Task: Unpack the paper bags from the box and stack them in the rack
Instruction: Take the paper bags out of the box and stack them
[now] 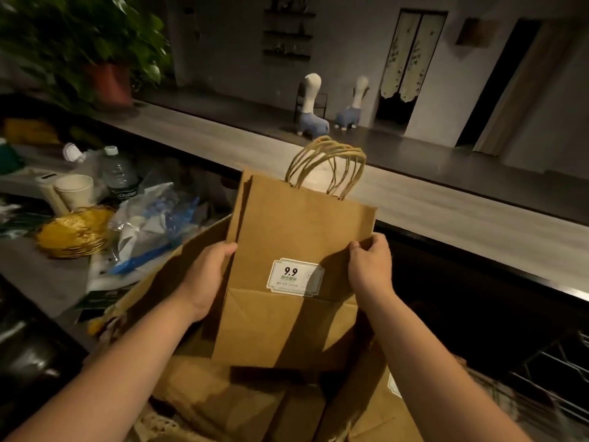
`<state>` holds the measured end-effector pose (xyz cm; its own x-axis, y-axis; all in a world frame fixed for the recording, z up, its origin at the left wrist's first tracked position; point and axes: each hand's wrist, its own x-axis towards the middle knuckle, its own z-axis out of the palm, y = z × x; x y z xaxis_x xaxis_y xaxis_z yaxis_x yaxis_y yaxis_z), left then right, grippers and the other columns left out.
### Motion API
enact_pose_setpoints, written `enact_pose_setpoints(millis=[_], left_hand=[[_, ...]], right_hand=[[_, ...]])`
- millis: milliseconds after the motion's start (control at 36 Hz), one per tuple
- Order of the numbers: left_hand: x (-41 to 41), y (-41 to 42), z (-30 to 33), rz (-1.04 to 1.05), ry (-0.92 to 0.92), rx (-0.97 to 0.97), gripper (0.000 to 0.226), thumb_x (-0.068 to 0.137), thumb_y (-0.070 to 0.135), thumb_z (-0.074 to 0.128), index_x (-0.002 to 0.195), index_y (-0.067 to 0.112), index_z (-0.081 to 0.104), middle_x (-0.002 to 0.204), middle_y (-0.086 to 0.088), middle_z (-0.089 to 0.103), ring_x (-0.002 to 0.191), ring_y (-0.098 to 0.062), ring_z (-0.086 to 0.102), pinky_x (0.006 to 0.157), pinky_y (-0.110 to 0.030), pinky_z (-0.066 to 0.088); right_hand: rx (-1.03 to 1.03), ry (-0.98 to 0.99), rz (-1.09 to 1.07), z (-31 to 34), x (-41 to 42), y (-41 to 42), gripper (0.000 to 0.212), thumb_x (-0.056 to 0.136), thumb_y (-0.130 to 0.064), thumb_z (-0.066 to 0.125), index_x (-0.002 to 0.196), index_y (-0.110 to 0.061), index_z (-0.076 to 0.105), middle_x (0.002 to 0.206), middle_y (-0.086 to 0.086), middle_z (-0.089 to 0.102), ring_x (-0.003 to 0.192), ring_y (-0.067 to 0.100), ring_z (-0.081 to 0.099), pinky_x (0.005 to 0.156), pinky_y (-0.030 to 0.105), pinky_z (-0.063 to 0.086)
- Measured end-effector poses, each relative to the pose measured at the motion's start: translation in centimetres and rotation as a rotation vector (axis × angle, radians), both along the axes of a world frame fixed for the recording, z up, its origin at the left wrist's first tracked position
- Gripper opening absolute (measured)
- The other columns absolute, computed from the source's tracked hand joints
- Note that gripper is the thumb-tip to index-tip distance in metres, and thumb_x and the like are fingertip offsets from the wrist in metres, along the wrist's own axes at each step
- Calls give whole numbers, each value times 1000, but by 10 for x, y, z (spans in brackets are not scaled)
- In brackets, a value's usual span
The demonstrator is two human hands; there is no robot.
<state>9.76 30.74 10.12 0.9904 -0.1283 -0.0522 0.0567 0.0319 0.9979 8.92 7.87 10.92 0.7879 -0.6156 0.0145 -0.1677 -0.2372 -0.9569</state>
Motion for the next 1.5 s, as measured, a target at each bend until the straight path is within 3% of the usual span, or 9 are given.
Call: enact_pose_setpoints(millis=[139,222,472,611,722,861,1056,1333,1500], left_hand=[[-6,-8,-3,-15,-64,35,42,102,43,30,104,24,67,96,-2,73,94,-19,68,81,-34,50],[-9,-11,-4,-61,-112,144,7,95,32,54,98,38,55,96,16,65,90,0,60,76,-22,47],[22,15,-23,-114,18,340,32,81,10,76,111,17,66,106,0,71,95,-11,67,77,-23,52],[29,29,-36,-216,173,430,52,78,6,77,125,16,59,118,-1,67,111,-18,60,100,-34,45],[30,30,-42,-316,323,421,45,80,9,76,114,30,57,113,8,66,108,-13,56,102,-35,38],[28,22,-43,-295,317,345,36,84,9,72,112,27,59,107,8,67,96,-8,59,79,-24,44],[26,19,-32,-193,102,342,35,85,13,72,115,28,60,106,9,66,98,-9,60,95,-33,47],[-1,-20,52,14,-433,143,33,87,10,66,101,38,56,95,16,71,92,-3,67,74,-24,54],[-14,-53,87,-105,-420,-106,34,91,0,55,106,30,57,92,15,73,91,-7,69,70,-22,55]], right_hand=[[54,50,29,-10,1,3,16,103,-24,44,118,-21,45,99,-4,53,80,6,49,58,21,37],[147,-15,12,-7,2,5,13,102,-22,45,116,-22,45,101,-2,55,84,10,54,62,23,43],[308,-234,207,-7,-10,3,25,92,3,49,102,-20,47,104,12,60,94,26,60,82,41,50],[177,45,449,-21,-18,2,38,86,6,53,112,-21,59,107,13,67,100,34,65,88,49,56],[94,299,550,-27,-17,-2,37,83,12,61,113,-10,59,93,3,69,82,12,67,60,19,54],[-99,446,523,-38,-9,-6,40,83,2,67,120,-12,59,108,5,67,105,22,62,92,36,52],[53,216,475,-33,-10,-7,30,87,3,63,106,-20,62,102,4,72,95,18,70,87,36,57],[361,-184,346,23,-28,-20,26,91,-7,60,112,-22,59,106,3,71,98,22,68,86,42,55],[344,-330,383,61,-62,-55,25,91,-11,59,112,-23,57,93,-8,73,81,9,71,62,23,55]])
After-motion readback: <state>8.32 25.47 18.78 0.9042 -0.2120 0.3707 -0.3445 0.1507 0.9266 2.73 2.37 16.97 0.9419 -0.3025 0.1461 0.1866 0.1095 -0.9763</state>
